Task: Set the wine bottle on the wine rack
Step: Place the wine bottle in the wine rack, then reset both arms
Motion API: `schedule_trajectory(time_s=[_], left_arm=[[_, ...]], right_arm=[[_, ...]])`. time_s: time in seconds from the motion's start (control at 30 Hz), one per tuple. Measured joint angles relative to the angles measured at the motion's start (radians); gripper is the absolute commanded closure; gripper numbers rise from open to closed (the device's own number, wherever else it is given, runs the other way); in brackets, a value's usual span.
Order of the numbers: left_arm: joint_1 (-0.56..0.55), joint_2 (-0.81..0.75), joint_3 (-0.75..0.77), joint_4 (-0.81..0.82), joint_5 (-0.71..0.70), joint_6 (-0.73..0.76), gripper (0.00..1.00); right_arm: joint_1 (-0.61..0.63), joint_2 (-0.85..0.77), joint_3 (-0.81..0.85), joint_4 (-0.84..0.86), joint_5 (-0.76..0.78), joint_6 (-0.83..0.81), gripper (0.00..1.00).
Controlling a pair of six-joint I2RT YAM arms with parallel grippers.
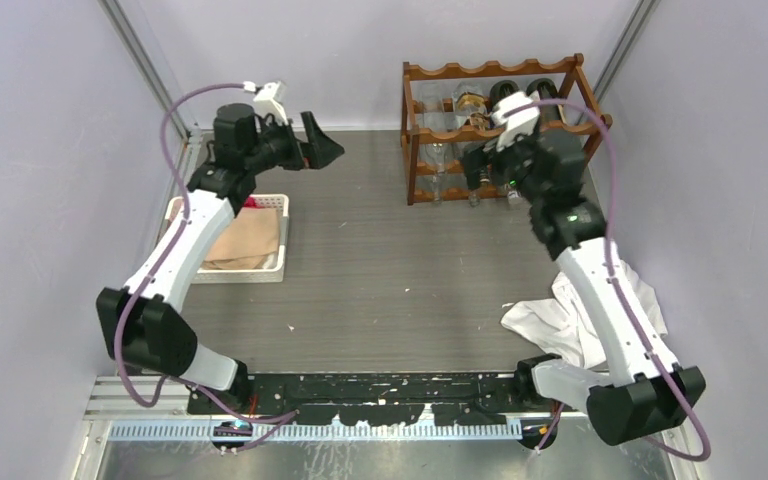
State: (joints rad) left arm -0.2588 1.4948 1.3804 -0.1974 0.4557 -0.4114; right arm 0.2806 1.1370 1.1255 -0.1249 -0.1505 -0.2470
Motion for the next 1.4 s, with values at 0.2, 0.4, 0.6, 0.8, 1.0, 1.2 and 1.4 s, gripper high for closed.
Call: schedule_trajectory(time_s=[0.2, 0.4, 0.6, 0.8, 1.0, 1.2, 1.4], left_arm=[[0.068, -0.095, 0.116, -0.124, -0.048, -0.060, 0.00], [0.125, -0.109, 0.362, -0.280, -0.080, -0.060, 0.00], [0.129, -0.174, 0.463, -0.359, -0.093, -0.056, 0.00], [0.129, -0.260, 0.465, -0.406, -0.093, -0.062, 0.00], [0.129, -0.281, 0.465, -0.426, -0.090, -0.077, 0.00], [0.129, -0.292, 0.462, -0.486, -0.085, -0.070, 0.00], [0.129, -0.359, 0.426, -0.511, -0.085, -0.055, 0.00]], right_arm=[[-0.159, 0.081, 0.456, -0.443, 0.040, 0.069, 0.00], [-0.230, 0.209, 0.787, -0.638, 0.293, 0.190, 0.00], [-0.258, 0.210, 0.912, -0.699, 0.430, 0.261, 0.00], [-0.257, 0.156, 0.934, -0.699, 0.491, 0.301, 0.00], [-0.257, 0.097, 0.911, -0.690, 0.515, 0.314, 0.00], [-0.257, 0.063, 0.869, -0.690, 0.520, 0.325, 0.00], [-0.257, 0.050, 0.829, -0.691, 0.519, 0.325, 0.00]])
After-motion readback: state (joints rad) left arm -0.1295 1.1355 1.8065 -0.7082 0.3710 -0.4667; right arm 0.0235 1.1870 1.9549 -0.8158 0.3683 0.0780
